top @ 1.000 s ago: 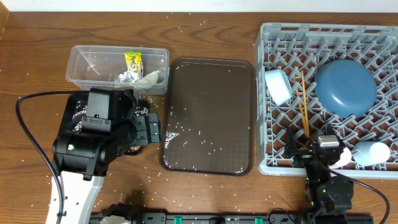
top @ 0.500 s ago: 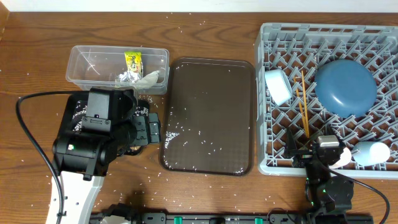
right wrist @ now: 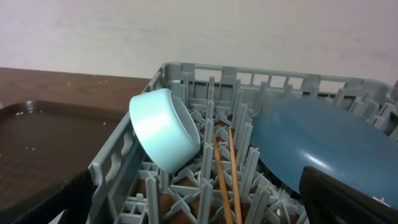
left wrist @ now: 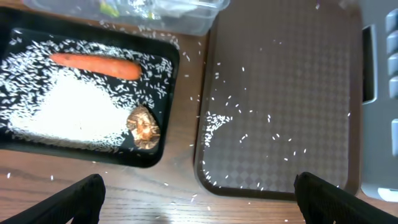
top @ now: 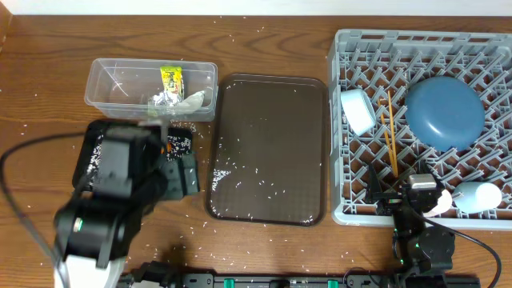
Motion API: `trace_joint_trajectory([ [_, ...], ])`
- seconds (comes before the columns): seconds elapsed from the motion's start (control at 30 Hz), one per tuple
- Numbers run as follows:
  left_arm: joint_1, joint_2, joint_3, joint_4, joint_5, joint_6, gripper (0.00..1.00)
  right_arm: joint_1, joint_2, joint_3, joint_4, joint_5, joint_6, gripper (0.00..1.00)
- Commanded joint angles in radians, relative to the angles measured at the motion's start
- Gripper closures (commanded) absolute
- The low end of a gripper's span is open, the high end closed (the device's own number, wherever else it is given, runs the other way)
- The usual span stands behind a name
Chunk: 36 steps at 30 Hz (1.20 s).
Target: Sort waste into correct bins and load items into the dishwasher rack
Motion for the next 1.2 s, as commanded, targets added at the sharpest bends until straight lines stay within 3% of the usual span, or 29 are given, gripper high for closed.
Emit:
trace_joint_trajectory([
  [0.0, 0.005, -0.095, -0.061, -0.009, -0.069, -0.005, 0.02, 0.010, -0.006, -0.006, 0.002, -0.004, -0.008, 0.01],
  [0.2, 0.005, -0.194, -0.168, -0.024, -0.103, 0.012, 0.02, 0.010, -0.006, -0.006, 0.002, -0.004, -0.008, 0.01],
  [0.33, 0.003, -0.301, -0.313, 0.273, -0.105, 0.050, 0.02, 0.010, -0.006, -0.006, 0.002, -0.004, -0.008, 0.01],
  [0.47, -0.022, -0.419, -0.497, 0.596, -0.040, 0.182, 0.02, 0.010, -0.006, -0.006, 0.002, -0.004, -0.008, 0.01],
  [0.63, -0.040, -0.562, -0.698, 0.838, -0.017, 0.264, 0.02, 0.010, -0.006, -0.006, 0.002, -0.004, -0.008, 0.01],
  [1.03, -0.040, -0.858, -0.942, 0.914, -0.029, 0.298, 0.02, 0.010, -0.006, -0.006, 0.002, -0.004, -0.008, 0.01],
  [1.17, -0.041, -0.877, -0.986, 0.931, -0.029, 0.315, 0.02, 0.010, -0.006, -0.006, 0.002, -0.004, -0.008, 0.01],
])
